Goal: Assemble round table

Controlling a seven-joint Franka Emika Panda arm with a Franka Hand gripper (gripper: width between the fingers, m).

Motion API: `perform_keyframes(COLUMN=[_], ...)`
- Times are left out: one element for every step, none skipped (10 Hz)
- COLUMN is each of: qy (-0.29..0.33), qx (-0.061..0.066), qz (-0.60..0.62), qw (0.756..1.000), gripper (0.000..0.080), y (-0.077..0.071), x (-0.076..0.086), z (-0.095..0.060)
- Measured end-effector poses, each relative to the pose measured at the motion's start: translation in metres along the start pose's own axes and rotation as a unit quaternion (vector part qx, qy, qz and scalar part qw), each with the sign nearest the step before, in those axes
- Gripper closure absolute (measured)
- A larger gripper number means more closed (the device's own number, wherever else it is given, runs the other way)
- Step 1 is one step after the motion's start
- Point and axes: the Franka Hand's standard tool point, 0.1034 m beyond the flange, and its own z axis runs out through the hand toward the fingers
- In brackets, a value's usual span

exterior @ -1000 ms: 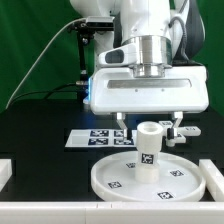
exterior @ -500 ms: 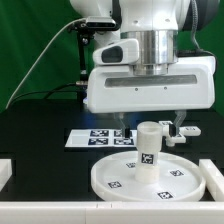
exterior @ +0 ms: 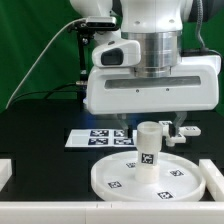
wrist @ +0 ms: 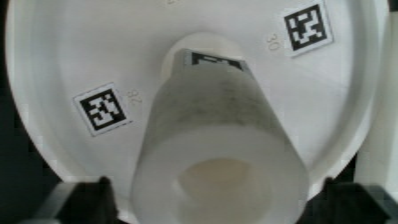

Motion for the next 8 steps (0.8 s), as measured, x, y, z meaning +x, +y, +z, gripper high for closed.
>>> perform_keyframes(qy=[0.0, 0.0, 0.006, 0.017, 0.018, 0.02, 0.023, 0.029], qx=[0.0, -0.001, -0.009, -0.023, -0.023, -0.026, -0.025, -0.018], qz=[0.027, 0.071, 0.088, 0.104, 0.17, 0.24, 0.304, 0.351], qw=[1.0, 0.997, 0.996, 0.994, 0.985, 0.97, 0.952, 0.936], gripper=[0.0362, 0.0402, 0.0402, 0.0402, 0.0402, 0.0402, 0.0402, 0.0402], y=[0.0005, 0.0023, 0.0016, -0.0003, 0.002, 0.0026, 0.003, 0.0027], x=[0.0001, 0.0001, 0.0005, -0.0002, -0.0015, -0.0039, -0.0068, -0.007], z=[0.0, 0.0, 0.0002, -0.0003, -0.0008, -0.0014, -0.0022, -0.0027])
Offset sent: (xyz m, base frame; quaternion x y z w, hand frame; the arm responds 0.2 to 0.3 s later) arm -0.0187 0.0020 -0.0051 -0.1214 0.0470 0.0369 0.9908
